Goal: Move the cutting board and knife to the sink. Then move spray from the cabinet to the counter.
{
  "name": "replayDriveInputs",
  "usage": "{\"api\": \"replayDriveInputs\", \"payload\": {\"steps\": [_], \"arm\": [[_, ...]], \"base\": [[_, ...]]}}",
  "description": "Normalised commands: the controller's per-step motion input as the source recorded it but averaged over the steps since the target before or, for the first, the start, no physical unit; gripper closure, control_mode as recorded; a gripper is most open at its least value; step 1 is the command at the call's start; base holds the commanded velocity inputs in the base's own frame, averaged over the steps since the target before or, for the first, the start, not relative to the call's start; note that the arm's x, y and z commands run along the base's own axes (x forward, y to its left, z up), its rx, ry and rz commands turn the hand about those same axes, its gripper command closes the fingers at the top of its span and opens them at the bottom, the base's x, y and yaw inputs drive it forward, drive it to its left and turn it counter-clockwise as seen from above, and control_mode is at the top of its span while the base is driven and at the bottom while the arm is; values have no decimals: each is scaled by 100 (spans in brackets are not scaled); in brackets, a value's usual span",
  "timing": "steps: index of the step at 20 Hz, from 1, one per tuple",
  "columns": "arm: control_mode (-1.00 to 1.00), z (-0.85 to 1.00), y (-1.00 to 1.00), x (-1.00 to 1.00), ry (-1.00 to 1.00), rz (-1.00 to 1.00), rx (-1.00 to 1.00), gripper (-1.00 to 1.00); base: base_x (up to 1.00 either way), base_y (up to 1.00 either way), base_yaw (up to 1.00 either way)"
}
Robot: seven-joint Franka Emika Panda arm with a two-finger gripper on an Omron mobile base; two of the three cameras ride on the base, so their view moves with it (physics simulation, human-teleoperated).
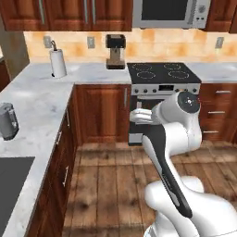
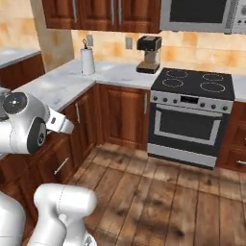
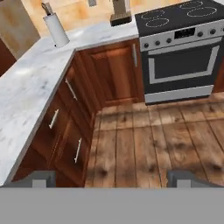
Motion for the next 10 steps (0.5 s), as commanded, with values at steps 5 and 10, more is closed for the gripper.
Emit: {"api": "replayDriveInputs", "payload": {"steps": [5,10], "arm": [[100,0,0,0,0,0,0,-100],[100,0,0,0,0,0,0,-100]], "base": [[0,-18,-95],[0,-21,-91]]}}
